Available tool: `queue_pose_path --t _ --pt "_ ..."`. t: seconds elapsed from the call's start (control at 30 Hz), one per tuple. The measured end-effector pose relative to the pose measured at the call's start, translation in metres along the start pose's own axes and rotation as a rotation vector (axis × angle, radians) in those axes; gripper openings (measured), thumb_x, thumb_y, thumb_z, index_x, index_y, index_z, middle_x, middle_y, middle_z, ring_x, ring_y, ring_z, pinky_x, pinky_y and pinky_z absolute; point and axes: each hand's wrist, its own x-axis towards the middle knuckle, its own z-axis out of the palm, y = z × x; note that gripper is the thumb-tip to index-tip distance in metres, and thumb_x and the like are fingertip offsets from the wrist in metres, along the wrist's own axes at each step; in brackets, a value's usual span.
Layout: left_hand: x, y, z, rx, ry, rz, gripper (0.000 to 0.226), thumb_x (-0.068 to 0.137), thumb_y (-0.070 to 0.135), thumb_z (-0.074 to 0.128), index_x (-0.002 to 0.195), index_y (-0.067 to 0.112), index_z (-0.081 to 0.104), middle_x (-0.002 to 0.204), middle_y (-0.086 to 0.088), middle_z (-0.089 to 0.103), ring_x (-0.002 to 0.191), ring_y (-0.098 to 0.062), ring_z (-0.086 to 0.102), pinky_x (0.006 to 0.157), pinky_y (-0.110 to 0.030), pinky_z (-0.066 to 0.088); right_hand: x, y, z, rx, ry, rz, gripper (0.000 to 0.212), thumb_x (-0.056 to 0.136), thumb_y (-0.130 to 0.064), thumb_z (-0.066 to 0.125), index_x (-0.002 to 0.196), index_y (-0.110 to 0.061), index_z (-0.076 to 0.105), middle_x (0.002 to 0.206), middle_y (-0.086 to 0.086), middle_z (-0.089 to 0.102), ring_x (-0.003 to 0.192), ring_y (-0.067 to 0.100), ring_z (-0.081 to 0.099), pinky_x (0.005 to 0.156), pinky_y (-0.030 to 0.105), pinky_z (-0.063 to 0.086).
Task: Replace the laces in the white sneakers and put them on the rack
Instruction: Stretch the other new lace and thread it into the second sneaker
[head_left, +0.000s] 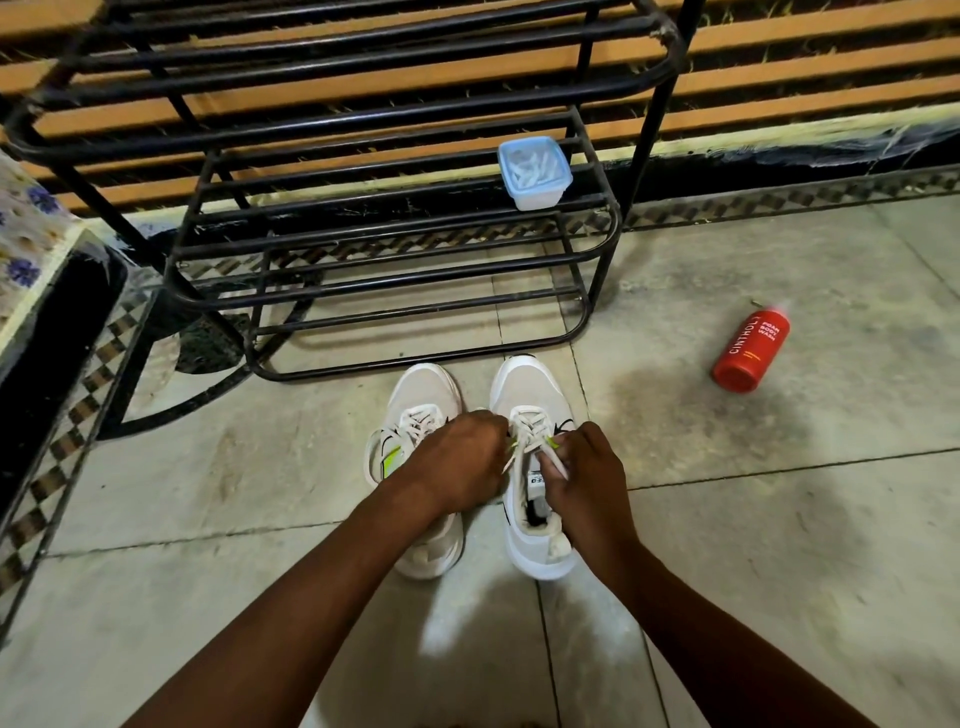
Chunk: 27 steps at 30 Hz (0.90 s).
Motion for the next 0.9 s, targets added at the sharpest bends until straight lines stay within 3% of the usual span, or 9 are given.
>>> queue_pose_path --t 0.17,0.27,0.37,0.5,0.57,0.63,0.73,0.83,0.9 --pt "-0.002 0.0 0.003 -0.129 0.121 -0.058 0.015 0.092 0.028 0.06 0.092 0.019 0.048 0.092 -0.012 0.065 0.088 -0.034 0.063 0.073 -0.04 0.053 0.005 -0.002 -0.006 0.022 -0.037 -0.004 0.016 0.085 -0.014 0.072 0.08 -0.011 0.058 0.09 -0.002 0.049 0.075 0.018 0.054 0.064 0.022 0.032" --pt "-0.004 -0.001 -0.006 -0.347 0.25 -0.097 0.011 0.085 0.018 0.069 0.087 0.024 0.06 0.082 0.001 0.068 0.078 -0.017 0.065 0.071 -0.032 0.054 0.012 -0.006 -0.014 0.072 -0.065 0.011 0.021 0.081 -0.018 0.076 0.078 -0.013 0.056 0.088 -0.003 0.05 0.073 0.017 0.057 0.068 0.03 0.046" --pt "-0.007 0.0 -0.018 -0.65 0.287 -0.129 0.018 0.085 0.005 0.071 0.088 0.022 0.068 0.077 0.005 0.072 0.075 -0.015 0.07 0.071 -0.027 0.056 0.019 -0.011 -0.025 0.154 -0.076 -0.002 0.024 0.072 -0.015 0.082 0.077 -0.016 0.058 0.084 -0.003 0.058 0.075 0.018 0.063 0.072 0.041 0.056" --pt "-0.009 0.002 -0.036 -0.899 0.355 -0.071 0.011 0.092 0.001 0.072 0.099 0.008 0.068 0.084 -0.013 0.074 0.081 -0.029 0.074 0.077 -0.041 0.06 0.026 -0.027 -0.044 0.253 -0.104 -0.118 0.039 0.068 -0.008 0.073 0.104 -0.016 0.061 0.098 -0.005 0.068 0.094 0.014 0.067 0.082 0.03 0.053" --pt "-0.011 0.006 -0.049 -0.928 0.42 -0.013 0.009 0.093 0.002 0.072 0.099 0.008 0.068 0.083 -0.013 0.073 0.077 -0.026 0.073 0.075 -0.039 0.06 0.032 -0.045 -0.052 0.411 -0.22 -0.083 0.058 0.074 -0.002 0.067 0.125 -0.024 0.051 0.106 -0.009 0.072 0.103 0.007 0.067 0.087 0.022 0.052" --pt "-0.014 0.009 -0.063 -0.933 0.471 0.05 0.006 0.094 0.003 0.072 0.097 0.007 0.069 0.082 -0.013 0.072 0.073 -0.023 0.07 0.072 -0.035 0.059 0.04 -0.064 -0.055 0.566 -0.334 -0.06 0.067 0.08 -0.001 0.069 0.134 -0.03 0.043 0.1 -0.003 0.074 0.101 0.016 0.069 0.091 0.028 0.053" --pt "-0.017 0.005 -0.082 -0.954 0.51 0.087 0.005 0.094 0.003 0.073 0.098 0.004 0.07 0.081 -0.015 0.073 0.073 -0.021 0.069 0.068 -0.033 0.059 0.05 -0.084 -0.061 0.727 -0.41 -0.002 0.052 0.085 -0.007 0.076 0.127 -0.027 0.052 0.079 0.012 0.071 0.084 0.035 0.072 0.09 0.048 0.055" --pt "-0.022 -0.01 -0.096 -0.869 0.51 0.092 0.005 0.094 0.007 0.074 0.097 0.003 0.073 0.078 -0.008 0.073 0.071 -0.012 0.068 0.065 -0.025 0.055 0.06 -0.09 -0.071 0.672 -0.416 -0.047 0.01 0.09 -0.011 0.074 0.099 -0.012 0.07 0.071 0.019 0.067 0.072 0.035 0.071 0.076 0.045 0.056" --pt "-0.026 -0.023 -0.101 -0.804 0.506 0.075 0.009 0.095 0.013 0.073 0.097 0.004 0.076 0.082 -0.006 0.075 0.077 -0.014 0.07 0.073 -0.031 0.06 0.064 -0.09 -0.075 0.678 -0.345 -0.076 0.008 0.093 -0.011 0.071 0.086 -0.007 0.071 0.069 0.017 0.068 0.068 0.037 0.068 0.068 0.041 0.054"
